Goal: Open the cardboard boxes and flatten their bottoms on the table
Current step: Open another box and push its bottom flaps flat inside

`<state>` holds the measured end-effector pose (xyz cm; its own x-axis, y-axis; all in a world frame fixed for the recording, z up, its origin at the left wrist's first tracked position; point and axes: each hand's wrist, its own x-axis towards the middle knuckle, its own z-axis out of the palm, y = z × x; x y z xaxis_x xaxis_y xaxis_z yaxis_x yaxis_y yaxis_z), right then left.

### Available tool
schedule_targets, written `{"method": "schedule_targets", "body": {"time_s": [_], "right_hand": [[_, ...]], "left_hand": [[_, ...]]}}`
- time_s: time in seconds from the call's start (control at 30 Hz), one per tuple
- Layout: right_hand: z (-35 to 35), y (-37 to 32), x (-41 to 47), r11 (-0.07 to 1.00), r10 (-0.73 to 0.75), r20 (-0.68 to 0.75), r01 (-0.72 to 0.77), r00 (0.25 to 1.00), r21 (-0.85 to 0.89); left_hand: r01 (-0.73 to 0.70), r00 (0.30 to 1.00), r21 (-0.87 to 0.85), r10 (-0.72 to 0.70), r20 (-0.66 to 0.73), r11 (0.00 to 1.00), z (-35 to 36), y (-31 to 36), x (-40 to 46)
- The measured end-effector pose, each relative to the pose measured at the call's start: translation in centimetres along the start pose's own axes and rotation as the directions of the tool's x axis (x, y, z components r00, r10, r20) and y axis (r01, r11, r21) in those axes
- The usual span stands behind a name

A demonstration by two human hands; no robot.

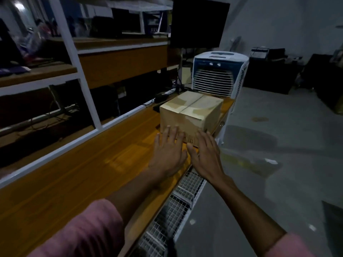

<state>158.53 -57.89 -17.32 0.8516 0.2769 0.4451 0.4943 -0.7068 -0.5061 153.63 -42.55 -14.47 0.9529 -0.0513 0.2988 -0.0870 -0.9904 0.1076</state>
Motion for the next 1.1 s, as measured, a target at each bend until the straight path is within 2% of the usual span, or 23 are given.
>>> {"method": "schedule_targets", "body": {"time_s": [0.17, 0.33, 0.43, 0.53, 0.67, 0.83, 0.93, 1.0, 1.1], "right_hand": [[0.7, 4.4, 8.5, 0.997, -0.062, 0.043, 0.064, 0.997, -0.046], [3.4, 8.5, 13.8, 0.987, -0.025, 0.206, 0.057, 0.978, -0.150], [5.2, 9.3, 14.9, 0.976, -0.110, 0.204, 0.144, 0.973, -0.163], [6.2, 8.3, 14.8, 0.973, -0.142, 0.134, 0.163, 0.981, -0.165], [7.2, 6.2, 11.8, 0.974, -0.181, 0.079, 0.190, 0.980, -0.124], [7.8, 3.4, 6.0, 0.956, -0.261, 0.160, 0.278, 0.952, -0.098], [7.4, 2.3, 3.1, 0.971, -0.239, 0.099, 0.240, 0.966, 0.006], [6.7, 1.5, 1.5, 0.984, -0.161, 0.015, 0.159, 0.987, 0.084], [5.1, 0.0, -0.1, 0.988, -0.057, -0.065, 0.066, 0.996, 0.139]], "left_hand": [[-0.012, 0.999, 0.037, 0.011, 0.037, 0.999, 2.1, -0.5, 9.8], [-0.002, 0.990, 0.066, -0.007, 0.144, 0.998, 4.4, -1.5, 16.1], [-0.016, 0.977, 0.068, 0.001, 0.211, 0.998, 5.6, -2.6, 17.7], [-0.001, 0.971, 0.037, -0.008, 0.239, 0.999, 6.9, -4.0, 16.6], [0.085, 0.988, -0.009, -0.083, 0.133, 0.996, 7.1, -4.8, 12.3], [0.130, 0.984, 0.007, -0.129, 0.120, 0.992, 6.0, -5.8, 5.8], [0.192, 0.979, -0.057, -0.195, -0.062, 0.980, 4.7, -6.1, 2.1], [0.214, 0.944, -0.118, -0.236, -0.232, 0.970, 3.0, -6.4, 0.4], [0.173, 0.885, -0.166, -0.227, -0.406, 0.971, -0.7, -6.4, -1.0]]}}
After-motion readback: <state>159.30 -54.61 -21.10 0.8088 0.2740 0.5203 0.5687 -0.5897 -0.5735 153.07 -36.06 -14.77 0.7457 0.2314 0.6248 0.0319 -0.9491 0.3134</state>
